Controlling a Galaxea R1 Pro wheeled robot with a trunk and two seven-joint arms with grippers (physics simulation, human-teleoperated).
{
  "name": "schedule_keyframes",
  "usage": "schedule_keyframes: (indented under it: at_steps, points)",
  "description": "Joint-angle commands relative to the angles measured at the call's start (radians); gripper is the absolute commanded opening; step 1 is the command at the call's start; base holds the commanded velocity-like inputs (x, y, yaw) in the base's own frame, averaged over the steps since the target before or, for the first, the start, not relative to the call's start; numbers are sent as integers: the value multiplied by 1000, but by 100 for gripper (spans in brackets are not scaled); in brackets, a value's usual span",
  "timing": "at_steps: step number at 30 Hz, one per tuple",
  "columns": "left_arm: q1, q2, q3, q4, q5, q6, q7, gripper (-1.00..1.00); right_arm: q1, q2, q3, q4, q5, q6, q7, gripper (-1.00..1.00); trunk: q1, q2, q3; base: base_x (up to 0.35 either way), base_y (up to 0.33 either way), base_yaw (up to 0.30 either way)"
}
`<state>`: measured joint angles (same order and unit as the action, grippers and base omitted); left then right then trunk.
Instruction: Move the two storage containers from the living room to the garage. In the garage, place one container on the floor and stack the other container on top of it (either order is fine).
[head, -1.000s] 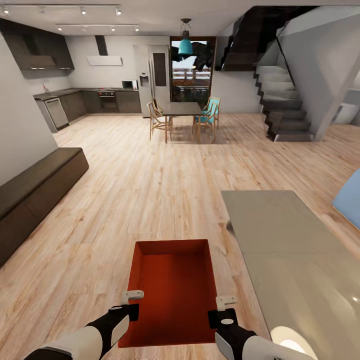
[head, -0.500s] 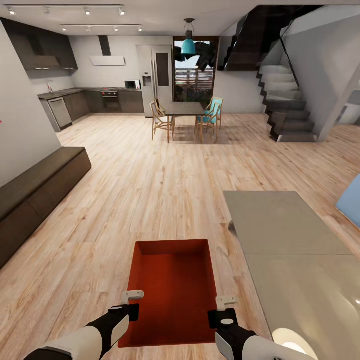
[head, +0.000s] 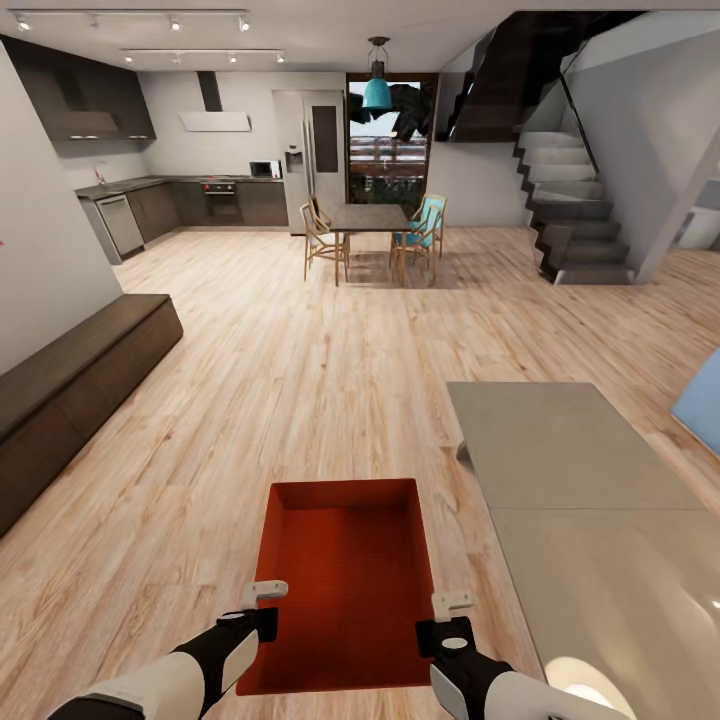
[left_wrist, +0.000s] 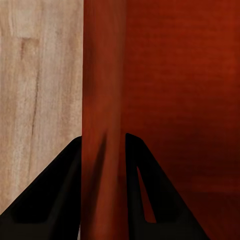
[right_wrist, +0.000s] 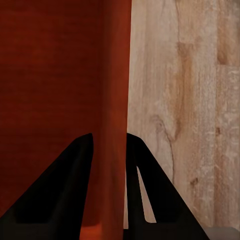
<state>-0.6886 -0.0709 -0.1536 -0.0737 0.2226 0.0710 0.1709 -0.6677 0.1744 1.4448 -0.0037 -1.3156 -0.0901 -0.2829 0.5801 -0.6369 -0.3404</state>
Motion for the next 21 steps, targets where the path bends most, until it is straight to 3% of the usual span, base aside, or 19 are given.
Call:
schedule_keyframes:
  at_steps: [1, 6, 21]
  points:
    - [0, 11, 45, 0, 26, 7, 12, -100, -1, 0, -7, -2, 6, -26, -13, -100, 0, -1, -1, 101, 0, 0]
    - [0, 14, 45, 0, 63, 7, 11, -100, -1, 0, -7, -2, 6, -26, -13, -100, 0, -1, -1, 277, 0, 0]
    - [0, 14, 45, 0, 67, 7, 10, -100, -1, 0, -7, -2, 6, -26, -13, -100, 0, -1, -1, 322, 0, 0]
